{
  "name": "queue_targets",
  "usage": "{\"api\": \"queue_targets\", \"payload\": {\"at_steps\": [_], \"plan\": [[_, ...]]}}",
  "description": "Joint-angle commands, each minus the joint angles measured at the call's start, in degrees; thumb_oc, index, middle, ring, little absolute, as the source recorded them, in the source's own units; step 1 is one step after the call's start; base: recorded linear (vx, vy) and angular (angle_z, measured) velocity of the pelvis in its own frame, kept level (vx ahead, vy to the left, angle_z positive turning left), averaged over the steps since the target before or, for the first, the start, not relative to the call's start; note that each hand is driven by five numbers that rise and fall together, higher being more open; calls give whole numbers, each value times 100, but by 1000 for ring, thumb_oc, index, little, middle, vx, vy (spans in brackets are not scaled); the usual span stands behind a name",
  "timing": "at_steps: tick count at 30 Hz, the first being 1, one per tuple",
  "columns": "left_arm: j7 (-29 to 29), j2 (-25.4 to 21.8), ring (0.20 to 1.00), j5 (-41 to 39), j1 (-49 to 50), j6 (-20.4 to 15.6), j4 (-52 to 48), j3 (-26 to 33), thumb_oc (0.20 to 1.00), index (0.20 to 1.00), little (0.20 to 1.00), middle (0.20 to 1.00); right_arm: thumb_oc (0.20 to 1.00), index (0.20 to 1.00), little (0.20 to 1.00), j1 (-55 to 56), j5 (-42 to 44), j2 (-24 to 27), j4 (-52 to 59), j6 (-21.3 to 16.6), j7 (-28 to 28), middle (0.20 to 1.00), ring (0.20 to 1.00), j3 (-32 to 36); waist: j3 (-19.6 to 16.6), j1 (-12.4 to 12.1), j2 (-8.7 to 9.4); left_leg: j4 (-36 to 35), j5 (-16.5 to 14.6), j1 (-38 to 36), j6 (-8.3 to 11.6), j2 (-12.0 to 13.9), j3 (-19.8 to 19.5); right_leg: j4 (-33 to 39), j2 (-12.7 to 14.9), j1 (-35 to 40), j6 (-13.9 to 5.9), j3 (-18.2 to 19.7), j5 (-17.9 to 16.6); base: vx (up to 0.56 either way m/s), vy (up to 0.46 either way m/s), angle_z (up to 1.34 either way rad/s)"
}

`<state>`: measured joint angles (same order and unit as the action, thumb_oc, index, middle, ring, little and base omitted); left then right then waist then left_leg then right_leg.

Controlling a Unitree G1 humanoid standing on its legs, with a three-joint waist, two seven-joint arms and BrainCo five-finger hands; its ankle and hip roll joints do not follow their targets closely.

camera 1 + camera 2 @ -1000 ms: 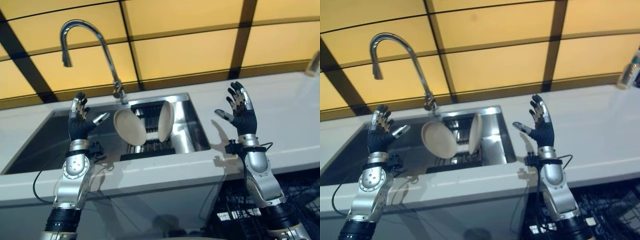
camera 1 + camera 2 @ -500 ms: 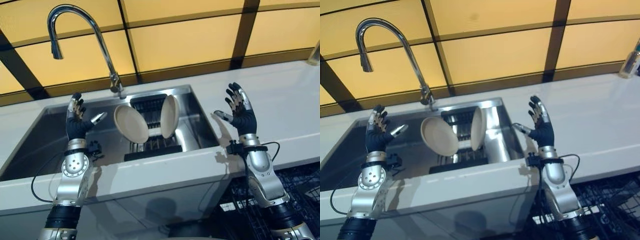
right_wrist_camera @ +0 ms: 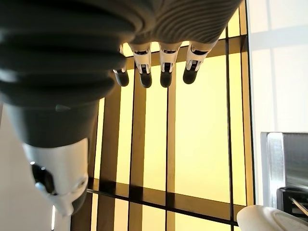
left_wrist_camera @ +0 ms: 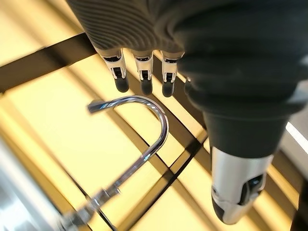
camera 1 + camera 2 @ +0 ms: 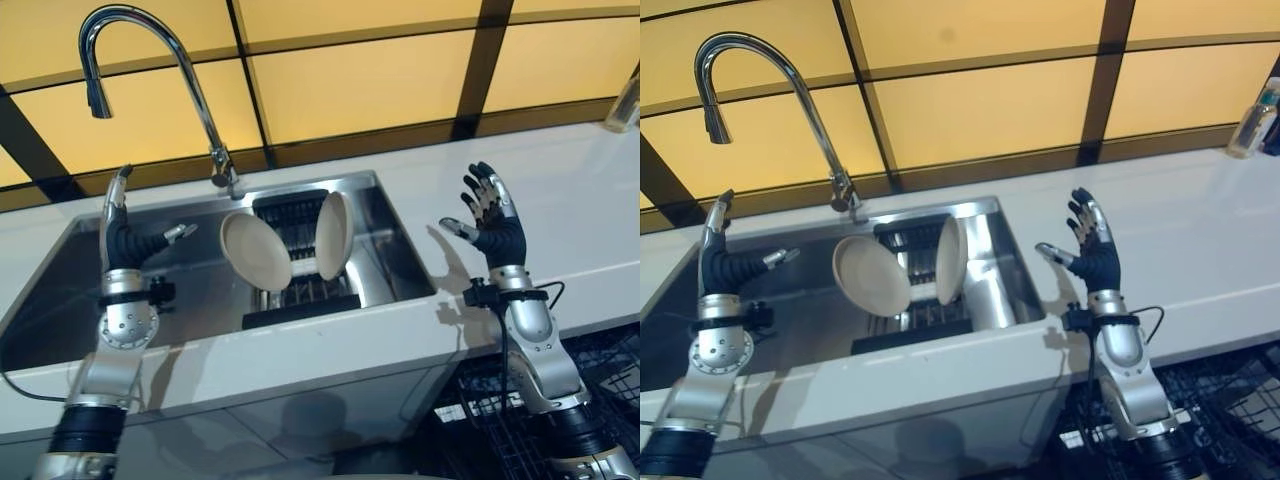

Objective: Pick up plates and place into dishwasher.

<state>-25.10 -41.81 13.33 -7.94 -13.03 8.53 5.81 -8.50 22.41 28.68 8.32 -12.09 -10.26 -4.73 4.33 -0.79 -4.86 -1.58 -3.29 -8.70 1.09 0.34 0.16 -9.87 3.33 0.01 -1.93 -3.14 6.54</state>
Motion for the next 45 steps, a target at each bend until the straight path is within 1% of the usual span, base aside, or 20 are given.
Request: {"api": "queue_targets", "payload": {"at_steps": [1,3,5,8,12,15,18,21,26,32,33,40,43,45], "plan": [[-218,-1048,1000,614,-512,-117,479,-124,1000,1000,1000,1000,1000,1000,1000,148,248,150,128,-228,30,1000,1000,232,-312,28,249,405,-394,540,-357,-356,174,252,487,183,-481,-150,-52,53,40,-1],[-232,-1369,1000,808,-534,-128,720,-234,1000,1000,1000,1000,1000,1000,1000,186,298,227,115,-210,68,1000,1000,267,-314,69,199,406,-402,536,-365,-359,209,268,487,176,-492,-123,-63,58,47,-1],[-295,-1583,1000,1082,-521,-194,905,-354,1000,1000,1000,1000,1000,1000,1000,251,353,285,121,-215,121,1000,1000,308,-310,113,174,416,-414,540,-375,-368,232,258,501,150,-509,-94,-100,57,49,-1],[-361,-1850,1000,1541,-508,-201,1055,-617,1000,1000,1000,1000,1000,1000,1000,297,478,413,96,-253,218,1000,1000,344,-277,177,141,441,-443,538,-387,-373,282,207,536,96,-527,-75,-128,57,54,-1],[-461,-2106,1000,2087,-607,-217,1309,-1084,1000,1000,1000,1000,1000,1000,1000,299,535,532,14,-273,288,1000,1000,285,-233,248,84,475,-482,523,-413,-407,357,140,602,44,-559,-64,-161,87,80,-7],[-461,-2248,1000,2377,-653,-251,1359,-1301,1000,1000,1000,1000,1000,1000,1000,316,549,597,-10,-244,280,1000,1000,258,-214,285,56,501,-509,526,-433,-427,408,118,645,7,-578,-39,-189,93,78,-6],[-636,-2372,1000,2601,-678,-298,1452,-1545,1000,1000,1000,1000,1000,1000,1000,321,586,704,-45,-251,273,1000,1000,219,-160,345,16,534,-529,558,-458,-461,464,84,699,-81,-595,6,-231,85,94,-5],[-848,-2386,1000,2735,-717,-305,1482,-1680,1000,1000,1000,1000,1000,1000,1000,312,612,786,-68,-244,294,1000,1000,195,-99,390,-27,542,-533,575,-475,-493,524,65,752,-149,-612,33,-250,85,98,-14],[-985,-2316,1000,2890,-745,-278,1522,-1812,1000,1000,1000,1000,1000,1000,1000,333,554,797,-89,-233,272,1000,1000,148,-29,438,-76,571,-556,616,-506,-544,601,41,834,-245,-638,76,-296,74,72,-20],[-1113,-2152,1000,3010,-707,-91,1543,-1930,1000,1000,1000,1000,1000,1000,1000,313,535,924,-148,-213,307,1000,1000,142,111,520,-160,630,-554,706,-509,-599,685,48,898,-366,-633,173,-328,63,97,-11],[-1162,-2096,1000,3011,-711,-30,1578,-1955,1000,1000,1000,1000,1000,1000,1000,286,525,954,-154,-195,305,1000,1000,129,149,541,-180,648,-552,730,-504,-609,709,57,910,-389,-633,197,-330,54,93,-21],[-1267,-1867,1000,3078,-637,47,1703,-1940,1000,1000,1000,1000,1000,1000,1000,219,515,1139,-127,-63,428,1000,1000,205,319,612,-276,813,-574,833,-473,-648,808,48,987,-468,-635,284,-351,60,86,-3],[-1315,-1687,1000,3070,-684,99,1784,-2033,1000,1000,1000,1000,1000,1000,1000,66,505,1257,-182,16,442,1000,1000,193,427,642,-338,901,-558,961,-455,-666,837,17,1003,-587,-623,335,-364,-7,103,-6],[-1388,-1604,1000,3005,-834,150,1863,-2158,1000,1000,1000,1000,1000,1000,1000,-123,481,1318,-249,11,391,1000,1000,132,567,655,-359,973,-534,1113,-439,-671,863,6,1002,-710,-610,374,-392,-103,71,-18]]}}
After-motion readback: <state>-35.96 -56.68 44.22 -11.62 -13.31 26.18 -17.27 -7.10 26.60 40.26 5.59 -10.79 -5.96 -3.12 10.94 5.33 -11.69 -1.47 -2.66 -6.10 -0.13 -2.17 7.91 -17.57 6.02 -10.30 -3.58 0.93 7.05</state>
